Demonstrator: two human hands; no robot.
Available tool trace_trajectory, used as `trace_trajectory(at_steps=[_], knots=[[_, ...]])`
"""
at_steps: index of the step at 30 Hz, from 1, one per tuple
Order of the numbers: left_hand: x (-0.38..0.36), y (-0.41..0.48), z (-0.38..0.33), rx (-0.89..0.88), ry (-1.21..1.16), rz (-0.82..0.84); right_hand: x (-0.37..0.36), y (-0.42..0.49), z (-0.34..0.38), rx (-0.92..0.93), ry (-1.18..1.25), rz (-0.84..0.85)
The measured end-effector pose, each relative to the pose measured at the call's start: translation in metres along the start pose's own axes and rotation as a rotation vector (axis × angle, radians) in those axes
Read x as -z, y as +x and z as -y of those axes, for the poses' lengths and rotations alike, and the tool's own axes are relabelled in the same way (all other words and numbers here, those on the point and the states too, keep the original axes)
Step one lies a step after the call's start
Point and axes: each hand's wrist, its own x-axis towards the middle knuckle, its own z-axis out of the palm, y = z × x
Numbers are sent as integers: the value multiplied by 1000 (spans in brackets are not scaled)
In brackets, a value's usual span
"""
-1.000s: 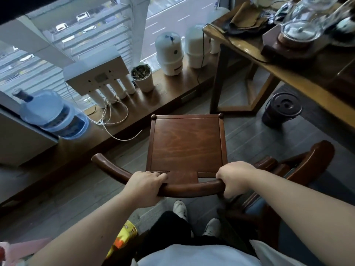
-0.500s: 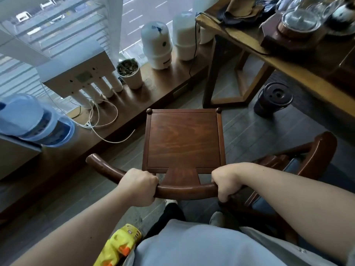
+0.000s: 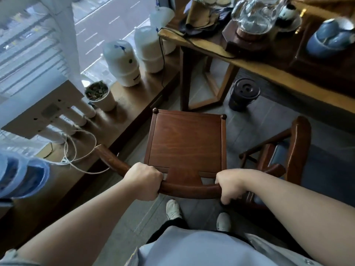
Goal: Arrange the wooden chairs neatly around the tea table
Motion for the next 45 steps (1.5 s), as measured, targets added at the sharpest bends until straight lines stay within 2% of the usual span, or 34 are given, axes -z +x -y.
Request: trace_trajectory(at_steps=[5, 13, 16, 23, 33, 45], knots=[[25, 42, 7, -114, 96, -57, -8, -12, -21, -48, 125, -105], [71, 107, 17, -198, 215, -15, -39, -19, -36, -179, 37, -639], [82, 121, 18, -220, 224, -3, -42, -17, -40, -201, 59, -738], [89, 124, 18, -261, 236, 10, -38, -20, -42, -192, 77, -721], [67, 96, 43, -256, 238, -2, -49, -8, -3, -172, 105, -708], [63, 93, 23, -224, 232, -49, -42, -27, -15, -169, 51, -592]])
